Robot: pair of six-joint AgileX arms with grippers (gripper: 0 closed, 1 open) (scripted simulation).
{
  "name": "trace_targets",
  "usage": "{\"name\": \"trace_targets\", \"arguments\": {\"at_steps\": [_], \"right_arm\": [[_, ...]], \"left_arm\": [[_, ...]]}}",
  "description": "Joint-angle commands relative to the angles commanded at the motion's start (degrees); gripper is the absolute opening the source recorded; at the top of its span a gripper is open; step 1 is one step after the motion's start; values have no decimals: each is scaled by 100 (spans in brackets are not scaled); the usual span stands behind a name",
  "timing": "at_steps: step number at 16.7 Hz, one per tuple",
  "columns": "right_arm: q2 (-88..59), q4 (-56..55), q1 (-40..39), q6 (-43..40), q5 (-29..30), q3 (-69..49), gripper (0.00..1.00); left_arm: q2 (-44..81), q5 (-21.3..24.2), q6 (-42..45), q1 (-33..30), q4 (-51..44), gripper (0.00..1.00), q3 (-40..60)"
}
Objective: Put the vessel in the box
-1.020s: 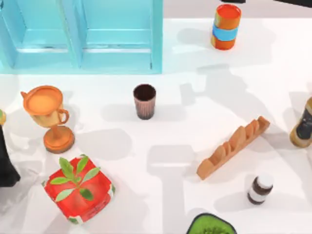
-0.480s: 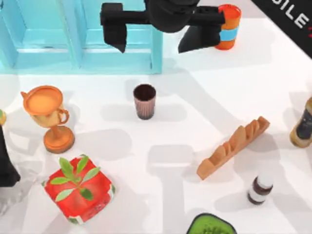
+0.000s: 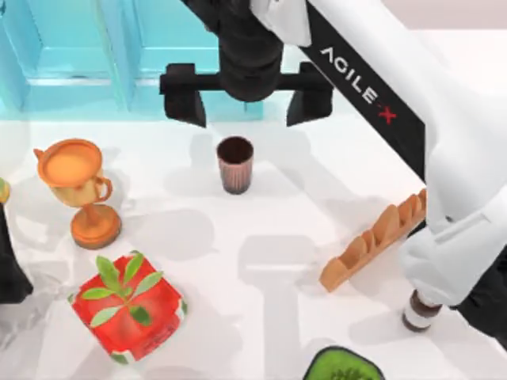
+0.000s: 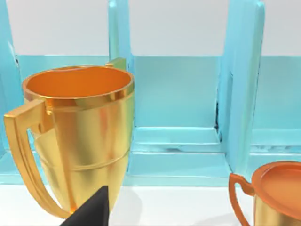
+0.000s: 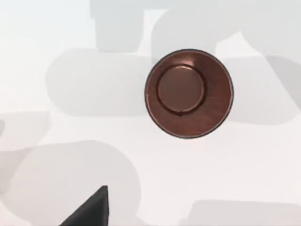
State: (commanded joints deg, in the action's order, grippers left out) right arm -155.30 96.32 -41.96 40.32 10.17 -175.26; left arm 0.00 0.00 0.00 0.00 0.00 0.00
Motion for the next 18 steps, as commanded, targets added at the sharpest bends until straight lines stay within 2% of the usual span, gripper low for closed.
{"name": "trace_targets", "arguments": {"at_steps": [4,12,18], "right_arm": [[-418,177,41,132,186,-497,100],[-531,166,44,139,199,-600,100],[-1591,59,152,33,193,-1573,100]], "left_arm": [[0,0,0,0,0,100,0],[0,0,0,0,0,100,0],[0,0,0,0,0,100,0]]}}
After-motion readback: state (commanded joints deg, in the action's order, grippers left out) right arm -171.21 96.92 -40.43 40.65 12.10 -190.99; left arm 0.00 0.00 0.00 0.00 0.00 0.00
